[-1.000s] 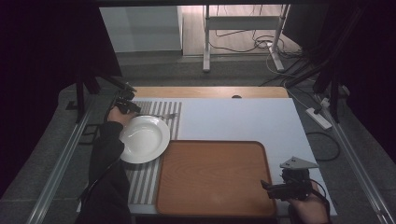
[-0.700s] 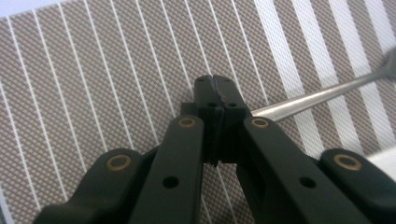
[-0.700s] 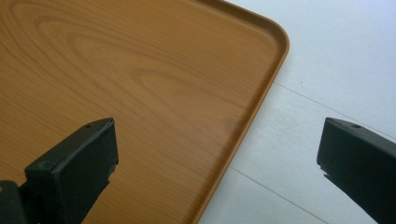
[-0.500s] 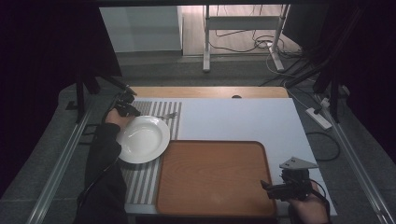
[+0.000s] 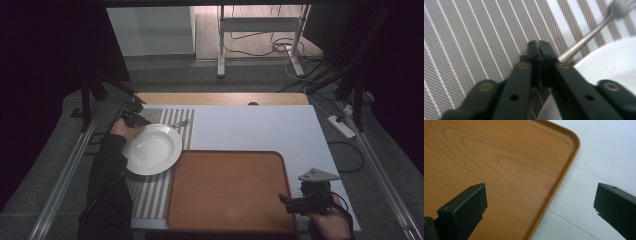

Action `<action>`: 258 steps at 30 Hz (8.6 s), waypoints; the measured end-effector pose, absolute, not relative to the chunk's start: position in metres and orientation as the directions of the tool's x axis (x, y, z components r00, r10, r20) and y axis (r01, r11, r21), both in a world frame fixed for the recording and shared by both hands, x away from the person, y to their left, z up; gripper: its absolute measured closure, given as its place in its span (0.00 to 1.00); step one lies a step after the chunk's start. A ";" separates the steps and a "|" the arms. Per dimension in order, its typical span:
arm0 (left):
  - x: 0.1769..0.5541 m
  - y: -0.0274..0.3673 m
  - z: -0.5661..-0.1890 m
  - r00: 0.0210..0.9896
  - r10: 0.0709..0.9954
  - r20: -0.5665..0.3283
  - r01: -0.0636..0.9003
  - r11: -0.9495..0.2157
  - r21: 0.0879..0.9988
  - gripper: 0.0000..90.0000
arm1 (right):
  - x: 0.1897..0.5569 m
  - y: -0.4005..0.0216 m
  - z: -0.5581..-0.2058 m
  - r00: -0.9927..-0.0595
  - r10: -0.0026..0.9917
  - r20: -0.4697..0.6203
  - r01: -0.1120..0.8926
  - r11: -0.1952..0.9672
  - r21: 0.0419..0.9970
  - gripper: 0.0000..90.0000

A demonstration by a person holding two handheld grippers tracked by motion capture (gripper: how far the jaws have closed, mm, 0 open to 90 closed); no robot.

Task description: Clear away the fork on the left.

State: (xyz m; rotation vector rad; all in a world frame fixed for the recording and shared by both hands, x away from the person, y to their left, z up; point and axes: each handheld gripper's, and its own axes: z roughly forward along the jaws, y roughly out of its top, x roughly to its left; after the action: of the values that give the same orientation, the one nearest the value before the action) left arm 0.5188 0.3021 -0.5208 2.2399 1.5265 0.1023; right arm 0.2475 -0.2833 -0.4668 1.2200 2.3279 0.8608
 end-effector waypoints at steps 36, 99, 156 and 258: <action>0.545 0.226 -0.530 0.528 0.848 -0.047 0.801 -0.479 0.358 0.13 | 0.246 -0.283 -0.467 -0.569 0.821 -0.050 0.592 0.451 0.668 0.00; 0.535 0.184 -0.513 0.643 0.751 -0.148 0.684 -0.477 0.552 0.93 | 0.246 -0.282 -0.467 -0.576 0.816 -0.055 0.591 0.461 0.662 0.00; 0.386 0.116 -0.493 0.787 0.586 -0.194 0.583 -0.603 0.544 0.93 | 0.246 -0.281 -0.466 -0.580 0.812 -0.062 0.577 0.463 0.673 0.00; 0.309 0.147 -0.513 0.708 0.678 -0.199 0.682 -0.581 0.445 0.95 | 0.244 -0.277 -0.466 -0.616 0.783 -0.087 0.545 0.503 0.671 0.00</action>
State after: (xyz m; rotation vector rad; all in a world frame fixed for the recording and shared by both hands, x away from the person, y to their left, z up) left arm 0.3087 0.1466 -0.5130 2.4177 1.0398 -0.0102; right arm 0.2441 -0.2773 -0.4660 1.1019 2.3690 0.8603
